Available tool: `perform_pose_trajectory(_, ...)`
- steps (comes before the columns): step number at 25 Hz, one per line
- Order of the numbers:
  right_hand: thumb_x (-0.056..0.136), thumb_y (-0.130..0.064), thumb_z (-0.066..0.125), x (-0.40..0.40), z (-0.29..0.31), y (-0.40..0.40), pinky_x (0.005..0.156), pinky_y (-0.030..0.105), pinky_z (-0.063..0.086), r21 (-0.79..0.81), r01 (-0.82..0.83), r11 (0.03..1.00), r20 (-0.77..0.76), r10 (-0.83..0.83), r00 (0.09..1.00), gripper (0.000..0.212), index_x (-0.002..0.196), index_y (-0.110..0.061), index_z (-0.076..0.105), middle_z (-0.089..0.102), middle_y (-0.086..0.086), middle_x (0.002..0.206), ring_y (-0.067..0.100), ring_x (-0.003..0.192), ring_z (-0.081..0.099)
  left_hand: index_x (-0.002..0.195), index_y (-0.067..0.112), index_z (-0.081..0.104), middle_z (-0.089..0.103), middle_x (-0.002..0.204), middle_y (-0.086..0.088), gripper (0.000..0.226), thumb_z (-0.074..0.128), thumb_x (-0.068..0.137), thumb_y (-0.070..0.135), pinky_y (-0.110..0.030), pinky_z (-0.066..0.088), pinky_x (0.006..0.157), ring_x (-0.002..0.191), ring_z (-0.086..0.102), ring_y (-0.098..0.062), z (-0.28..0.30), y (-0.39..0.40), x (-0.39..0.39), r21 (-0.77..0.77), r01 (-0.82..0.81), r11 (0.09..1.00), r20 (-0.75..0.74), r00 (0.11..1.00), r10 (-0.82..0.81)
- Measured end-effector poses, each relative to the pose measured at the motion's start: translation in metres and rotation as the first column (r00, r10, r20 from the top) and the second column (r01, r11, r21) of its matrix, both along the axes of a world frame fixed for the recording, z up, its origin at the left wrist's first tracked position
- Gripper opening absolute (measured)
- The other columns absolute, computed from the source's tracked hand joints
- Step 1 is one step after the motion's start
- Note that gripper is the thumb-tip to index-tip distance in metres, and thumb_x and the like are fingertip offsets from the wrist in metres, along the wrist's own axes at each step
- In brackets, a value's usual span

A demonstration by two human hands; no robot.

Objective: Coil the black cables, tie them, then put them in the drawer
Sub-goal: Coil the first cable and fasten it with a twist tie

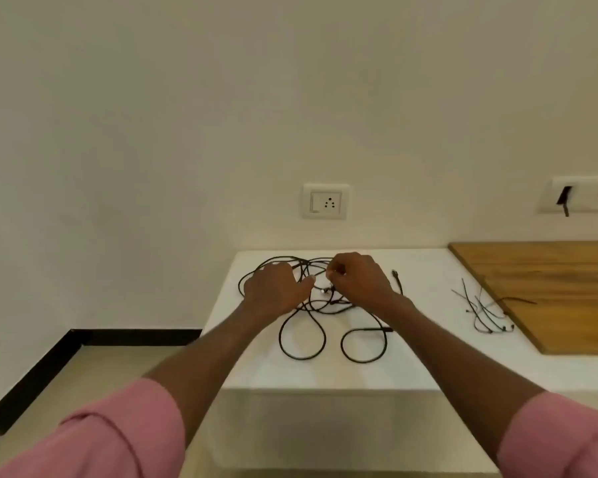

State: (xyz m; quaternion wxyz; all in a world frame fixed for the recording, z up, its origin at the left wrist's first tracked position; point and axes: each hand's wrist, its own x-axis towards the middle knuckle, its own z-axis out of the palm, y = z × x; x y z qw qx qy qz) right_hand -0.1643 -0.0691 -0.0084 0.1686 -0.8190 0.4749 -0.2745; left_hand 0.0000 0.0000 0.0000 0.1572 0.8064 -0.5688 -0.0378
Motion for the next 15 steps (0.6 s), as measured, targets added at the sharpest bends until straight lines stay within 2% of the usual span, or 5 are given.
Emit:
perform_pose_trajectory(4, 0.091, -0.015, 0.064, 0.000, -0.011, 0.032, 0.086, 0.038, 0.055, -0.063, -0.032, 0.997, -0.032, 0.030, 0.999, 0.025, 0.114, -0.022, 0.073, 0.071, -0.004, 0.112, 0.019, 0.105, 0.066, 0.088, 0.021, 0.063, 0.069, 0.096, 0.002, 0.025, 0.065, 0.079, 0.045, -0.032, 0.051, 0.071, 0.092, 0.067, -0.024, -0.011, 0.030, 0.001, 0.092, 0.003, 0.996, -0.077, 0.997, 0.004)
perform_pose_trajectory(6, 0.091, -0.012, 0.066, 0.000, -0.015, 0.035, 0.091, 0.040, 0.054, -0.119, -0.121, 0.985, -0.110, 0.108, 0.988, 0.037, 0.127, -0.024, 0.067, 0.066, -0.004, 0.127, 0.020, 0.115, 0.063, 0.091, 0.026, 0.068, 0.072, 0.093, 0.003, 0.011, 0.061, 0.089, 0.034, -0.034, 0.056, 0.075, 0.089, 0.069, -0.023, -0.017, 0.036, -0.006, -0.062, 0.039, 0.997, -0.164, 0.985, -0.048)
perform_pose_trajectory(8, 0.092, -0.008, 0.066, 0.000, -0.016, 0.036, 0.095, 0.037, 0.051, -0.144, -0.192, 0.971, -0.059, 0.185, 0.981, 0.046, 0.135, -0.024, 0.063, 0.065, -0.003, 0.133, 0.020, 0.119, 0.062, 0.090, 0.029, 0.064, 0.070, 0.080, 0.007, 0.014, 0.055, 0.099, 0.037, -0.035, 0.054, 0.071, 0.077, 0.069, -0.018, -0.018, 0.040, -0.016, -0.315, 0.041, 0.948, -0.246, 0.962, -0.123)
perform_pose_trajectory(12, 0.097, -0.010, 0.061, 0.006, -0.003, 0.039, 0.080, 0.037, 0.056, -0.146, -0.076, 0.986, 0.245, 0.111, 0.963, 0.020, 0.108, -0.020, 0.074, 0.076, -0.003, 0.101, 0.017, 0.087, 0.071, 0.090, 0.026, 0.060, 0.071, 0.074, 0.005, 0.013, 0.055, 0.102, 0.030, -0.038, 0.058, 0.064, 0.060, 0.070, -0.012, 0.004, 0.037, -0.023, -0.493, 0.136, 0.859, -0.347, 0.875, -0.337)
perform_pose_trajectory(15, 0.097, -0.014, 0.063, -0.004, 0.013, 0.036, 0.078, 0.038, 0.056, -0.236, 0.056, 0.970, 0.282, 0.013, 0.959, 0.015, 0.099, -0.017, 0.077, 0.076, -0.003, 0.094, 0.017, 0.084, 0.070, 0.091, 0.022, 0.059, 0.069, 0.082, 0.006, 0.005, 0.061, 0.096, 0.021, -0.041, 0.057, 0.070, 0.072, 0.068, -0.017, 0.014, 0.038, -0.015, -0.527, 0.186, 0.830, -0.180, 0.929, -0.322)
